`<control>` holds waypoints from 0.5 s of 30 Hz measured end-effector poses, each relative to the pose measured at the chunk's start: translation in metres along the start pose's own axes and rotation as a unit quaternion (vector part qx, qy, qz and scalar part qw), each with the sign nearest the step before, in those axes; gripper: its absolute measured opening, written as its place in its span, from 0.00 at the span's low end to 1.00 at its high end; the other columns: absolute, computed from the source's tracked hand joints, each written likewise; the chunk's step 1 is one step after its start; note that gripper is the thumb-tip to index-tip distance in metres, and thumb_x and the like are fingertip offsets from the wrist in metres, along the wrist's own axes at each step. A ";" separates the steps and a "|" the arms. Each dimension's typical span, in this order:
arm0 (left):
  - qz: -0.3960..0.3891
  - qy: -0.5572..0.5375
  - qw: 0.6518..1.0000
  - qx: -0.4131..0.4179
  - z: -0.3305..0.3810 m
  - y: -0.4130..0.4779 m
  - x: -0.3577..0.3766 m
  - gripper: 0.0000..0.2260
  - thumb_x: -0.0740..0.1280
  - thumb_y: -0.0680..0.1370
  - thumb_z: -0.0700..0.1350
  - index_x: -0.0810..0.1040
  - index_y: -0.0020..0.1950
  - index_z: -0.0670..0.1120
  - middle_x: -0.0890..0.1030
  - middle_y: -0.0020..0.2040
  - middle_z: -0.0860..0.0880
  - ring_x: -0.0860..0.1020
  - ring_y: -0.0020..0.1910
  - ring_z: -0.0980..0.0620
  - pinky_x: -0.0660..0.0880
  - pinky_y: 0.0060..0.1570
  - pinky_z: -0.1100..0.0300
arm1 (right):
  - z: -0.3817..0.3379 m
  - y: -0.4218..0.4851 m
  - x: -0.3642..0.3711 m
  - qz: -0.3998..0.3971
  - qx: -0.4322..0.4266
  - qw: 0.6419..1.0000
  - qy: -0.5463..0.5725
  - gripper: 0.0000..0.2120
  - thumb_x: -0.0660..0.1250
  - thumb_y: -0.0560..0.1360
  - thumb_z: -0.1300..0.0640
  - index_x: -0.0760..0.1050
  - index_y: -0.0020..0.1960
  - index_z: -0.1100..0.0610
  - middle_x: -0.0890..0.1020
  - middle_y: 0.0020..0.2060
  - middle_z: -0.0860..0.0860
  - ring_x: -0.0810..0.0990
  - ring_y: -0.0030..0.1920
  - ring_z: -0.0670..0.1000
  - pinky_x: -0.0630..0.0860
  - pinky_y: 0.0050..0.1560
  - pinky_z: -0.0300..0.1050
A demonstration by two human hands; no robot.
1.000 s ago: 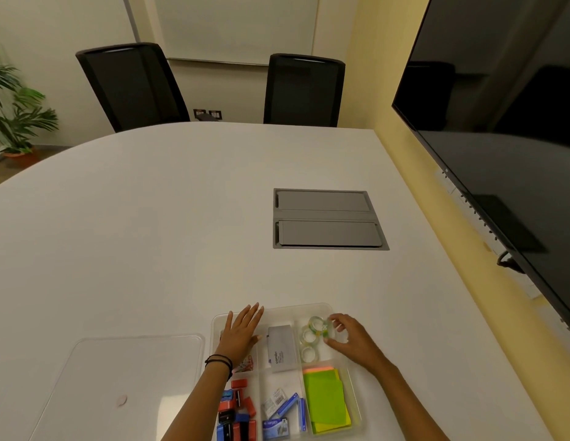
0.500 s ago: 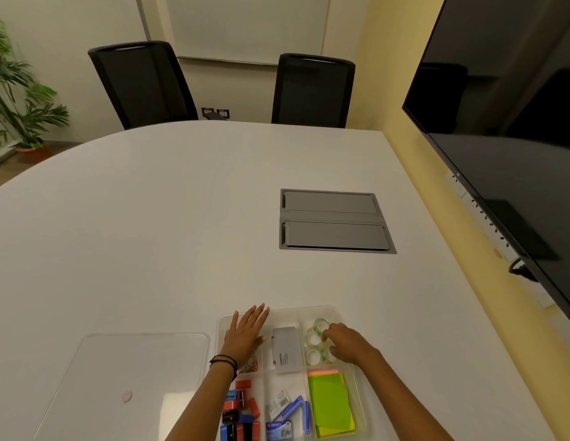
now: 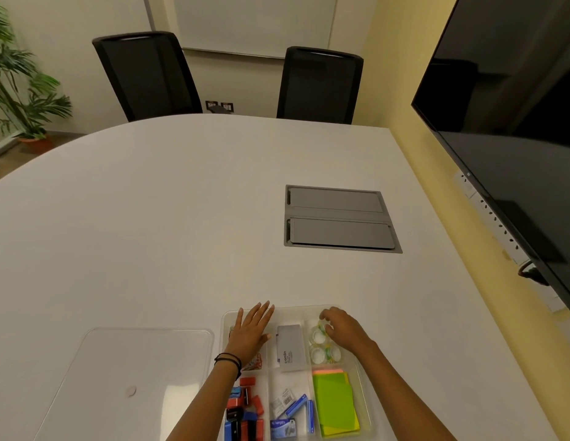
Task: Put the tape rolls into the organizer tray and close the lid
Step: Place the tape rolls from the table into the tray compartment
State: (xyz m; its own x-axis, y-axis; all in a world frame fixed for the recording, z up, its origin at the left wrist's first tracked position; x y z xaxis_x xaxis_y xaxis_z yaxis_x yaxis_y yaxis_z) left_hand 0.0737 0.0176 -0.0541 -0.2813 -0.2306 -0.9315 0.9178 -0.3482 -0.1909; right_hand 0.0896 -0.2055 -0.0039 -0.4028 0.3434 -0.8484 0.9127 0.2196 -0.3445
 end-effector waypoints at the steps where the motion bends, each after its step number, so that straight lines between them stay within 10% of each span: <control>1: 0.000 0.001 1.000 0.001 0.000 0.000 0.000 0.27 0.55 0.82 0.48 0.43 0.76 0.49 0.44 0.78 0.46 0.44 0.77 0.47 0.37 0.73 0.44 | 0.000 0.001 0.002 -0.005 0.004 1.000 0.001 0.15 0.58 0.77 0.63 0.70 0.64 0.59 0.75 0.60 0.57 0.75 0.59 0.54 0.72 0.56 0.44; 15: 0.023 -0.013 1.000 0.015 0.002 -0.001 -0.004 0.27 0.57 0.81 0.47 0.46 0.76 0.48 0.46 0.77 0.46 0.47 0.77 0.44 0.39 0.73 0.40 | -0.002 0.011 0.023 -0.030 0.058 0.998 -0.007 0.18 0.60 0.76 0.64 0.67 0.66 0.58 0.75 0.59 0.57 0.76 0.58 0.55 0.73 0.55 0.44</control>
State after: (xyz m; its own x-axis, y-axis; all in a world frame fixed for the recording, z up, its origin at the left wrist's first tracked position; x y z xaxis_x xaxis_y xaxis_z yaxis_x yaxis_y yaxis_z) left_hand 0.0730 0.0168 -0.0494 -0.2467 -0.2707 -0.9305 0.9210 -0.3641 -0.1383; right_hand 0.0900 -0.1936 -0.0265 -0.4575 0.3192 -0.8299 0.8887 0.1326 -0.4389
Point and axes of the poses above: each hand's wrist, its own y-axis towards the middle knuckle, its own x-axis out of the palm, z = x × y, the point moved 5 cm from there along y, towards the middle knuckle
